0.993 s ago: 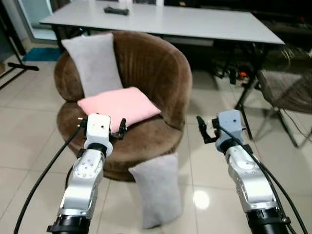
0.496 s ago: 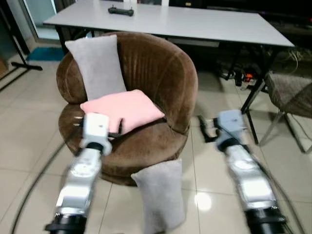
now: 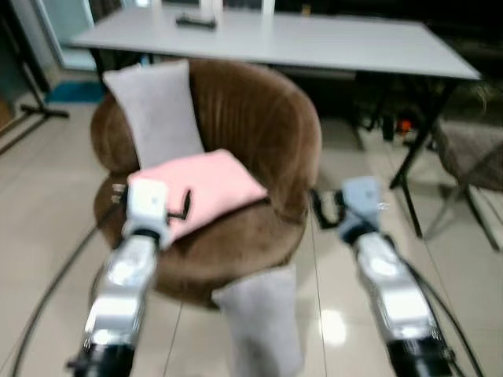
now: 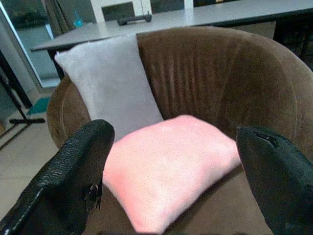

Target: Move the pillow to the sofa from floor

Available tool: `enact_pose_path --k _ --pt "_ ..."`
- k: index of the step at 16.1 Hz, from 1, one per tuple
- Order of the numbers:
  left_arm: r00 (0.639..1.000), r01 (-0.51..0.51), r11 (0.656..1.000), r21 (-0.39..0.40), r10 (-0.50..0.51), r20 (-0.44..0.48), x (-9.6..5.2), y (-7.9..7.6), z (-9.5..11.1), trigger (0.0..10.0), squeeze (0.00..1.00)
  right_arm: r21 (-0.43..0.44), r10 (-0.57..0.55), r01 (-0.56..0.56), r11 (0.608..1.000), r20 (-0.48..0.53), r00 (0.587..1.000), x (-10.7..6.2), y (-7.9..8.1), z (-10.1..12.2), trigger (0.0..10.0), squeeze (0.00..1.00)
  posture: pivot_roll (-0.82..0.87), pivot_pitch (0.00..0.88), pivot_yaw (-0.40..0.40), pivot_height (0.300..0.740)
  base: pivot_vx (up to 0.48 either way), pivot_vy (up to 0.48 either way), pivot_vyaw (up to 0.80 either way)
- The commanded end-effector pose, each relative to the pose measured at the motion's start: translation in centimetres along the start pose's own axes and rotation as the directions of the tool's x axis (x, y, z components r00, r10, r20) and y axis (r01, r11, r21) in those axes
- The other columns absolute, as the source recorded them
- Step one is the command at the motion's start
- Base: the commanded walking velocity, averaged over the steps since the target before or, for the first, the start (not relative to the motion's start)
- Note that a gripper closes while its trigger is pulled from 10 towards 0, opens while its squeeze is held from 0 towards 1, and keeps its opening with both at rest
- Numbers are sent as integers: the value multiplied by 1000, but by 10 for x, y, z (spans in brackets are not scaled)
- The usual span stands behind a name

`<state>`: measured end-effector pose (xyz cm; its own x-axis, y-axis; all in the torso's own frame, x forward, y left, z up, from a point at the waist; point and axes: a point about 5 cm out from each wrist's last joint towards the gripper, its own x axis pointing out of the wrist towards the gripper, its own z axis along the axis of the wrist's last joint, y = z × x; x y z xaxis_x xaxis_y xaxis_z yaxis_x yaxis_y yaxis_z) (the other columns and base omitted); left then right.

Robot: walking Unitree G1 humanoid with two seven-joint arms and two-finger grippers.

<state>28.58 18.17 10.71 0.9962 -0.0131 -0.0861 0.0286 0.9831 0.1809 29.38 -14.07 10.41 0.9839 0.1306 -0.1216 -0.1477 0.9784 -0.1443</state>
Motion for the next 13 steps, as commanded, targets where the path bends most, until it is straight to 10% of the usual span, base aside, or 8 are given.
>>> enact_pose_path --k 1,13 --pt "999 38 999 -5 -38 2 2 -10 1 10000 976 7 -40 40 999 -4 999 -2 -13 0 10000 0 -46 0 -8 740 277 0 -775" --pt "999 45 999 5 -45 -5 -1 -11 -2 10000 965 4 -42 42 999 -14 999 -6 -15 -4 10000 0 -45 0 -15 725 136 0 -161"
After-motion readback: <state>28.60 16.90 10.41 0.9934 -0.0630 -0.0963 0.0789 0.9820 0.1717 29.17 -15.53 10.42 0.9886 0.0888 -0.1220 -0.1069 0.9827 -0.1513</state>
